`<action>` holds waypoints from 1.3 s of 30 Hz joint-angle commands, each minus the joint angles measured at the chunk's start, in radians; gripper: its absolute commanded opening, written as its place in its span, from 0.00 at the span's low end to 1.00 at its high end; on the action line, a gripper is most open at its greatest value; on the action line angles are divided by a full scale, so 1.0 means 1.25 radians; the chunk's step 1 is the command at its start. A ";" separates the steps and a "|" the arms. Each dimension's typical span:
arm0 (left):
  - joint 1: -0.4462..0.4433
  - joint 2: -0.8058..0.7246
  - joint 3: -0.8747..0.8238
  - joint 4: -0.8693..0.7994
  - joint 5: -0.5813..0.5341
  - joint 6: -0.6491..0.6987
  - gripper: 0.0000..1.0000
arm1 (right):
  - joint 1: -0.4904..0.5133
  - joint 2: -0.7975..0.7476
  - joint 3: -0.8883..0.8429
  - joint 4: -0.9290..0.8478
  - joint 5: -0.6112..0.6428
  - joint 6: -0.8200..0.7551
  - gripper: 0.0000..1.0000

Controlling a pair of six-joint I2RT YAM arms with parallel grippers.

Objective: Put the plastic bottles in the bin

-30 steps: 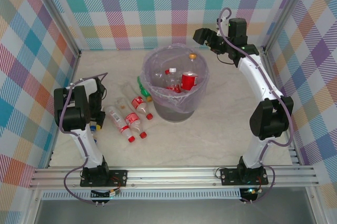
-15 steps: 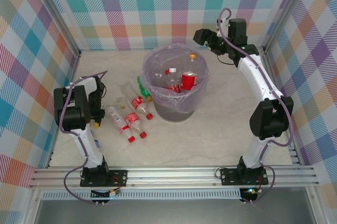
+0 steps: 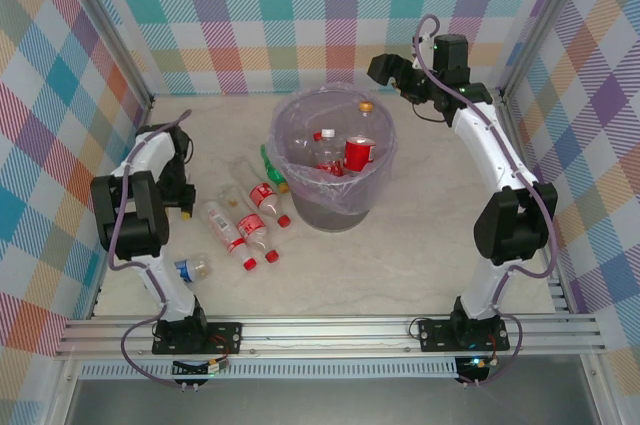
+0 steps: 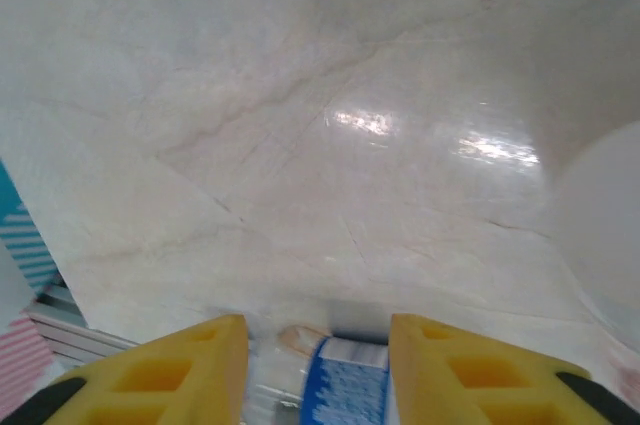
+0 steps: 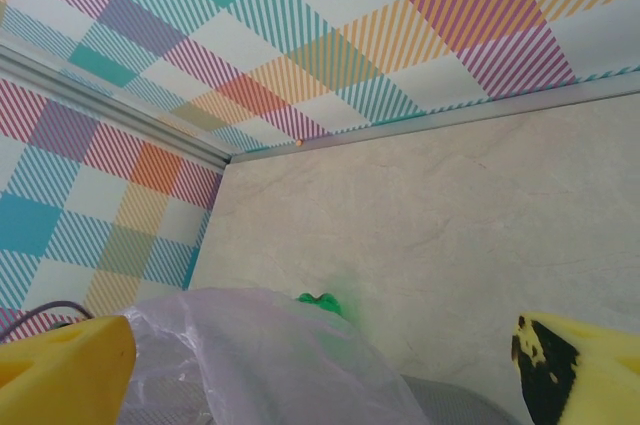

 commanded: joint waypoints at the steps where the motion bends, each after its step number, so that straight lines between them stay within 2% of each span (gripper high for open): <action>1: -0.010 -0.105 0.009 -0.053 0.089 -0.154 0.44 | -0.003 0.021 0.057 -0.030 -0.004 -0.023 0.96; 3: -0.038 -0.169 -0.012 -0.029 0.114 -0.195 0.49 | -0.003 0.031 0.080 -0.054 -0.013 -0.037 0.97; 5: -0.098 -0.215 -0.007 -0.037 0.073 -0.253 0.53 | -0.003 0.037 0.093 -0.067 -0.018 -0.044 0.97; 6: -0.118 -0.239 -0.013 -0.029 0.084 -0.299 0.56 | -0.003 0.039 0.096 -0.070 -0.019 -0.049 0.97; 8: -0.153 -0.309 -0.066 0.031 0.125 -0.412 0.58 | -0.003 0.037 0.102 -0.087 -0.015 -0.057 0.97; 10: -0.191 -0.387 -0.133 0.102 0.129 -0.543 0.70 | -0.003 0.030 0.101 -0.096 -0.011 -0.061 0.97; 12: -0.228 -0.434 -0.170 0.099 0.089 -0.649 0.71 | -0.003 0.023 0.099 -0.105 -0.010 -0.067 0.97; 14: -0.250 -0.487 -0.218 0.058 0.040 -0.782 0.78 | -0.003 0.014 0.096 -0.109 -0.008 -0.073 0.97; 16: -0.254 -0.544 -0.284 0.073 0.038 -0.853 0.82 | -0.003 0.009 0.093 -0.110 -0.009 -0.073 0.97; 18: -0.253 -0.571 -0.316 0.094 -0.003 -0.831 0.89 | -0.003 0.010 0.092 -0.107 -0.015 -0.069 0.97; 20: -0.254 -0.540 -0.289 0.038 -0.071 -0.770 1.00 | -0.003 0.014 0.096 -0.108 -0.023 -0.069 0.97; 22: -0.249 -0.504 -0.276 -0.026 -0.121 -0.769 1.00 | -0.003 0.016 0.099 -0.111 -0.021 -0.073 0.97; 24: -0.232 -0.500 -0.304 -0.011 -0.098 -0.776 1.00 | -0.003 0.017 0.101 -0.107 -0.019 -0.072 0.97; 28: -0.175 -0.551 -0.434 0.124 0.025 -0.866 1.00 | -0.004 0.027 0.105 -0.103 -0.032 -0.065 0.97; 31: -0.161 -0.576 -0.467 0.118 -0.021 -0.942 1.00 | -0.003 0.027 0.103 -0.107 -0.032 -0.068 0.97; 37: -0.138 -0.635 -0.526 0.107 -0.052 -1.059 1.00 | -0.003 0.034 0.103 -0.114 -0.026 -0.075 0.97; 39: -0.115 -0.650 -0.563 0.136 -0.036 -1.074 1.00 | -0.003 0.036 0.104 -0.111 -0.024 -0.073 0.97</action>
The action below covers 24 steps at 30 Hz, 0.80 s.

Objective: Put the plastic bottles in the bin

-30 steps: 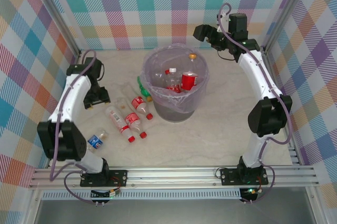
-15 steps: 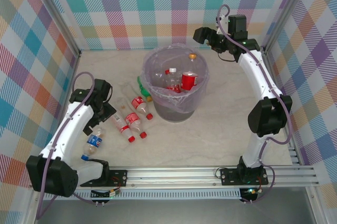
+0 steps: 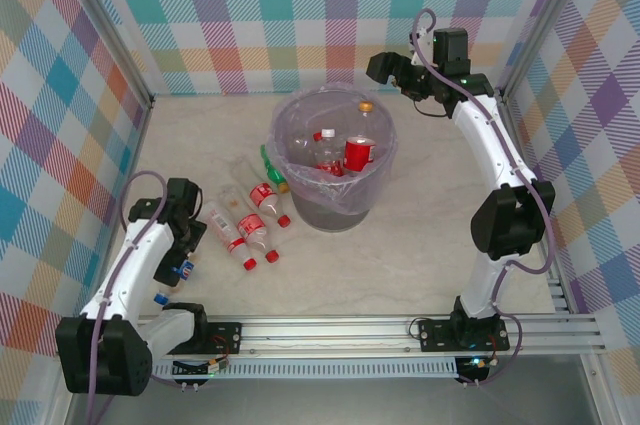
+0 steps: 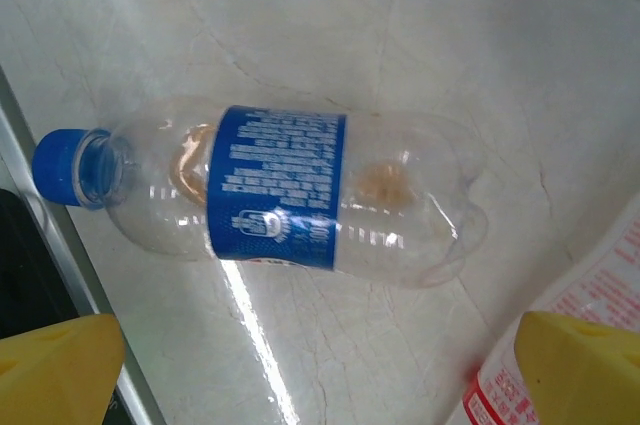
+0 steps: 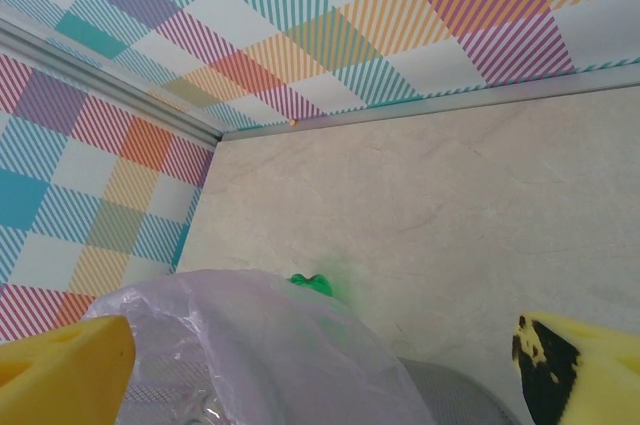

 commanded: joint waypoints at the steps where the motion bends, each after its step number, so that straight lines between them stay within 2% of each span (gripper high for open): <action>1: 0.041 -0.023 -0.063 0.036 0.003 -0.088 1.00 | -0.004 0.009 0.028 -0.008 -0.012 -0.014 0.97; 7: 0.074 -0.011 -0.118 0.139 -0.023 -0.113 1.00 | -0.004 0.019 0.033 -0.007 -0.024 -0.007 0.97; 14: 0.078 0.106 -0.091 0.226 -0.022 -0.010 1.00 | -0.004 0.023 0.035 -0.009 -0.024 -0.006 0.97; 24: 0.100 0.279 0.049 0.307 -0.031 0.164 1.00 | -0.004 0.026 0.038 -0.032 -0.016 -0.013 0.97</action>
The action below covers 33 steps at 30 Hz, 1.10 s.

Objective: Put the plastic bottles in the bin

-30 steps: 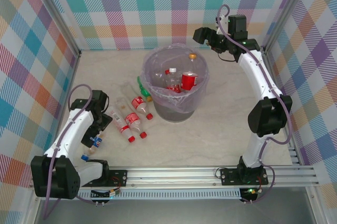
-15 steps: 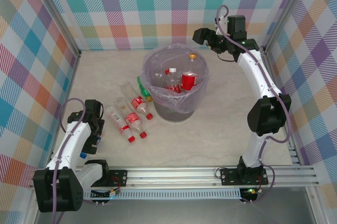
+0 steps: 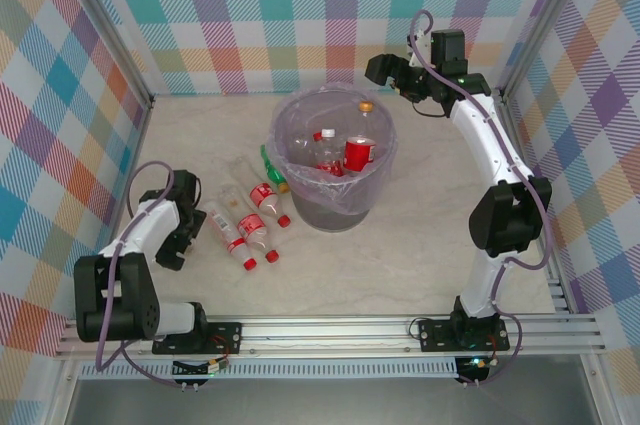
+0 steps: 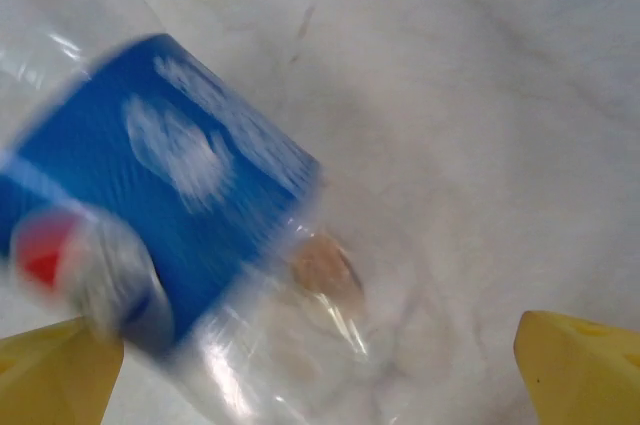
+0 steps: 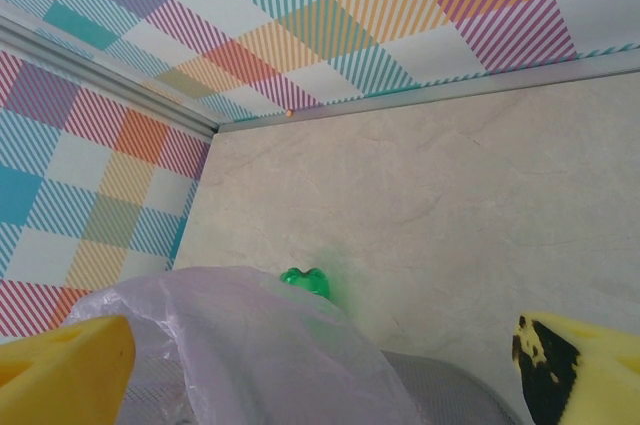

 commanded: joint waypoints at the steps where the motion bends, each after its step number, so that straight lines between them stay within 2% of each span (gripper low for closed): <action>1: 0.023 0.055 0.065 0.030 -0.024 0.096 1.00 | -0.004 0.005 0.031 -0.024 -0.004 -0.015 0.97; 4: 0.035 0.110 0.113 0.019 -0.042 0.135 1.00 | -0.004 0.003 0.031 -0.031 -0.001 -0.020 0.97; 6: 0.042 0.119 0.133 -0.011 -0.054 0.118 1.00 | -0.004 0.002 0.030 -0.036 0.004 -0.024 0.97; 10: 0.066 0.054 0.114 0.002 -0.065 0.063 1.00 | -0.004 0.000 0.028 -0.044 0.014 -0.029 0.97; 13: 0.073 0.008 0.153 -0.049 -0.063 0.062 1.00 | -0.007 0.006 0.034 -0.045 0.011 -0.029 0.96; 15: 0.072 -0.010 0.205 -0.096 -0.086 0.147 1.00 | -0.006 0.009 0.038 -0.048 0.010 -0.030 0.97; 16: 0.074 -0.012 0.239 -0.139 -0.126 0.196 1.00 | -0.007 0.010 0.040 -0.049 0.008 -0.030 0.96; 18: 0.090 -0.012 0.280 -0.146 -0.170 0.361 1.00 | -0.006 0.012 0.043 -0.050 0.005 -0.029 0.97; 19: 0.114 -0.002 0.296 -0.141 -0.162 0.453 1.00 | -0.006 0.013 0.044 -0.050 0.003 -0.030 0.97; 23: 0.220 0.088 0.349 -0.162 -0.083 0.657 1.00 | -0.007 0.015 0.044 -0.050 -0.009 -0.023 0.96; 28: 0.224 0.177 0.348 -0.186 -0.067 0.810 1.00 | -0.006 0.015 0.045 -0.042 -0.017 -0.012 0.96; 33: 0.215 0.179 0.247 -0.135 -0.115 0.867 1.00 | -0.006 0.019 0.050 -0.035 -0.019 -0.004 0.96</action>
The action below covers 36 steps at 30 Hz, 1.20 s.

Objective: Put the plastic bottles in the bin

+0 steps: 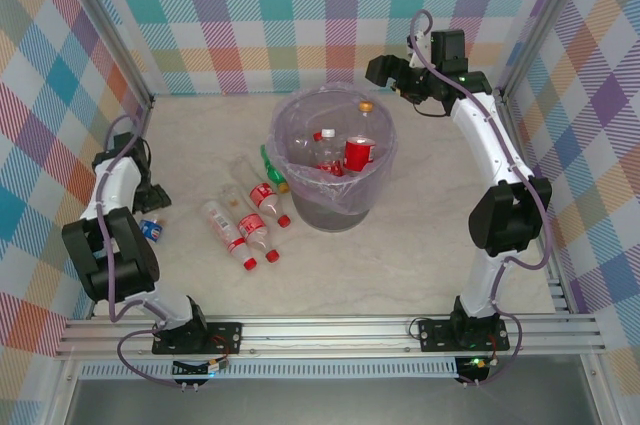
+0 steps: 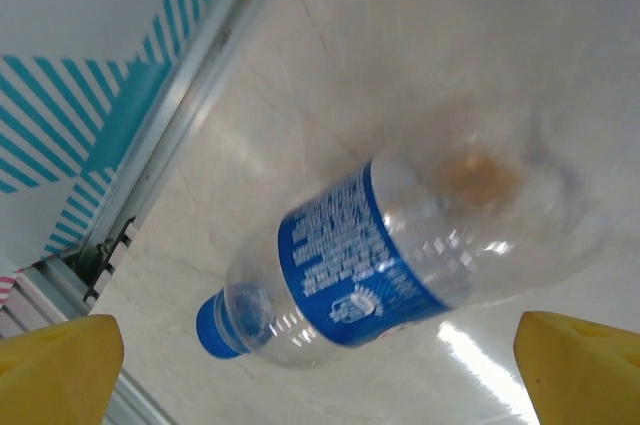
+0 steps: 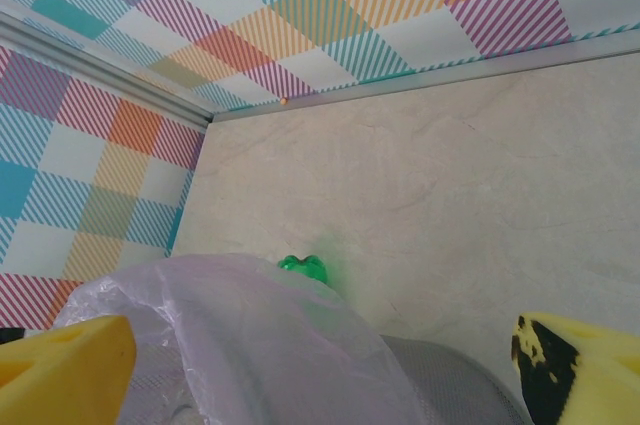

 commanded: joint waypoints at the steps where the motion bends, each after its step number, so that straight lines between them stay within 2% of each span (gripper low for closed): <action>1: -0.001 0.001 -0.051 0.016 -0.036 0.099 1.00 | -0.006 0.016 0.030 0.006 -0.022 0.006 0.96; 4: 0.008 0.057 -0.044 0.045 -0.026 0.116 1.00 | -0.005 0.011 0.029 -0.004 -0.020 0.001 0.96; 8: 0.006 0.133 0.004 0.054 0.032 0.110 1.00 | -0.006 -0.011 0.013 -0.019 0.003 -0.013 0.96; 10: 0.002 0.160 0.023 0.051 0.045 0.097 0.97 | -0.005 -0.029 -0.004 -0.018 0.011 -0.014 0.96; 16: -0.003 0.212 0.025 0.080 0.030 0.068 0.90 | -0.006 -0.077 -0.033 -0.018 0.014 -0.011 0.96; 18: -0.004 0.233 0.028 0.088 0.048 0.067 0.88 | -0.005 -0.119 -0.097 0.030 0.019 0.010 0.96; 22: -0.011 0.266 0.041 0.095 0.066 0.055 0.83 | -0.005 -0.215 -0.275 0.215 0.017 0.117 0.96; 26: -0.028 0.255 0.038 0.116 0.005 0.025 0.76 | -0.002 -0.334 -0.413 0.266 0.042 0.141 0.96; 30: -0.046 0.234 0.023 0.128 -0.048 -0.019 0.71 | -0.001 -0.450 -0.518 0.234 0.096 0.128 0.97; 31: -0.070 0.234 0.024 0.130 -0.060 -0.020 0.71 | -0.001 -0.467 -0.532 0.222 0.087 0.130 0.97; 34: -0.083 0.253 0.049 0.120 -0.056 -0.021 0.70 | 0.002 -0.490 -0.544 0.169 0.028 0.132 0.95; 36: -0.084 0.267 0.070 0.115 -0.041 -0.026 0.68 | 0.012 -0.525 -0.583 0.172 0.036 0.131 0.91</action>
